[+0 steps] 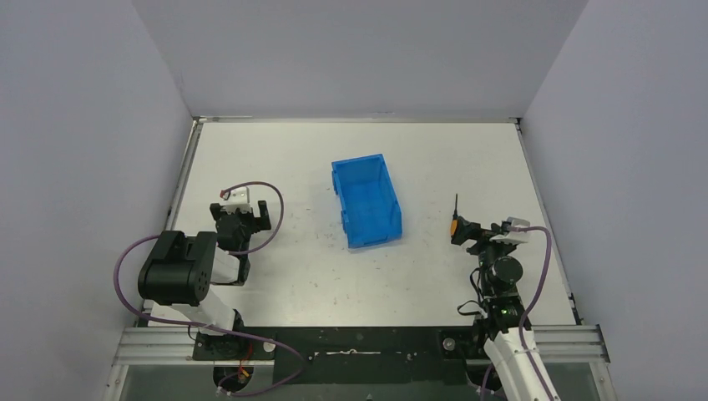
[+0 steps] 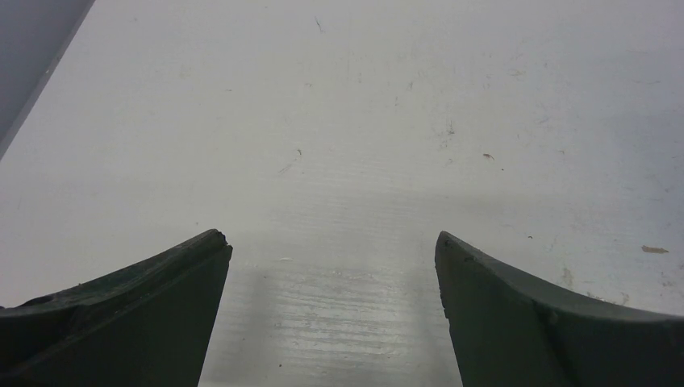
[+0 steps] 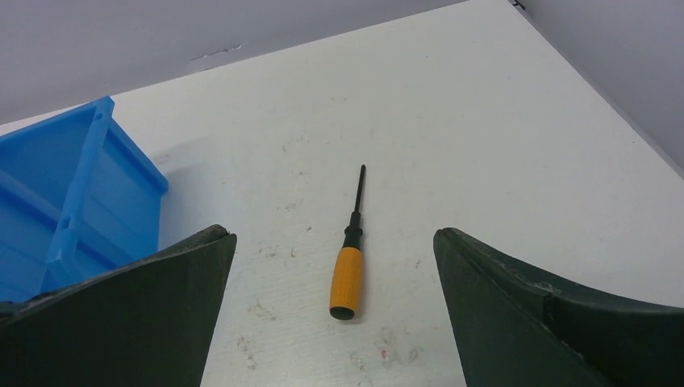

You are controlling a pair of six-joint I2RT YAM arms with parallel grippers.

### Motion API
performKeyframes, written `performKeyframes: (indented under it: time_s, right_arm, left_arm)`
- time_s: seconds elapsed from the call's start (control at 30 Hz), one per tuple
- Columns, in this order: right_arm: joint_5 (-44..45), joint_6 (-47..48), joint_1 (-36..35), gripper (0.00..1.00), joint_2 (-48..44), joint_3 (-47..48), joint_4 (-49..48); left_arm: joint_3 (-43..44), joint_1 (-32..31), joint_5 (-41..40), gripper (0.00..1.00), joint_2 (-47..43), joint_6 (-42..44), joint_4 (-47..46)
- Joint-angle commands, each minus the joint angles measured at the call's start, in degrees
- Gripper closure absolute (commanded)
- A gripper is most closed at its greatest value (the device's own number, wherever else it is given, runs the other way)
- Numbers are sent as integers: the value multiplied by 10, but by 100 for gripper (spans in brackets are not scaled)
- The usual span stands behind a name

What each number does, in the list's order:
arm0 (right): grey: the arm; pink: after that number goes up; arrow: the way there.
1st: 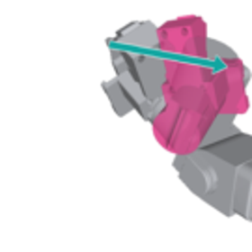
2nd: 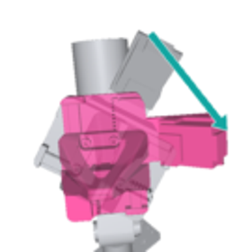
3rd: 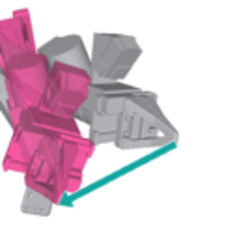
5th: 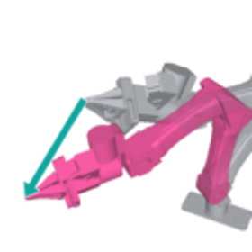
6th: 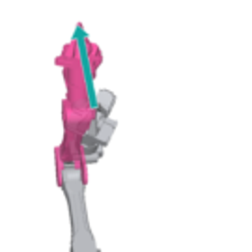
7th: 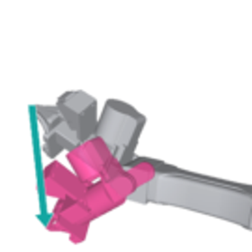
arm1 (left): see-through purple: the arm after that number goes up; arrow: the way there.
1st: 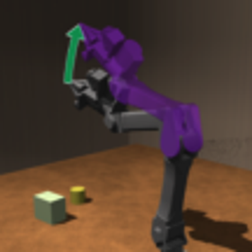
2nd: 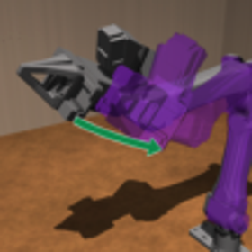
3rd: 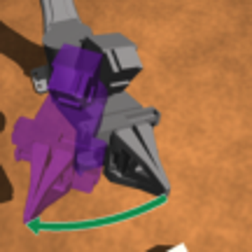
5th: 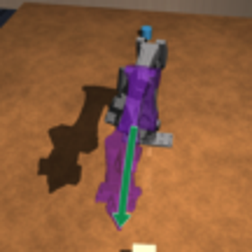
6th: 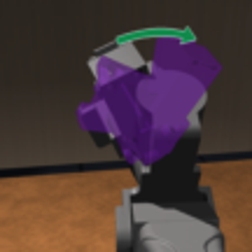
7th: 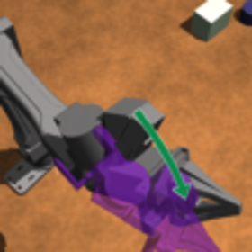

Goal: Put the screwdriver in the bin

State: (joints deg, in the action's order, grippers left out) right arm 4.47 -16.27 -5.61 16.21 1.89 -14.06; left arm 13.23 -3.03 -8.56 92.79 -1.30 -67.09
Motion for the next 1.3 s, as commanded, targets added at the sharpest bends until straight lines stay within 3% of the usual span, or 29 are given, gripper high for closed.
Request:
performKeyframes:
  time_s: [0.0,0.2,0.5,0.7,0.83,0.97,1.1,1.2,1.27]
  right_arm:
    - [-7,-12,3,0,20,42,-22]
    - [-16,-29,3,0,100,120,17]
    - [86,-38,3,0,407,353,252]
    - [48,-15,2,0,603,446,314]
    - [29,-7,-1,7,685,480,325]
    - [14,-3,-1,20,742,490,319]
    - [-11,-6,-2,40,762,480,301]
    - [-17,-8,-2,62,760,471,294]
    - [-16,-7,-2,83,752,472,296]
  left_arm:
    - [13,-1,7,3,-4,-3,-24]
    - [13,-2,6,3,-3,-2,-24]
    - [13,-2,6,3,-4,-2,-24]
    - [13,-2,6,3,-4,-2,-24]
    - [13,-2,6,3,-4,-2,-23]
    - [13,-2,6,3,-4,-2,-23]
    - [13,-2,6,3,-4,-2,-23]
    - [13,-2,6,3,-4,-2,-23]
    - [13,-2,6,3,-4,-2,-23]
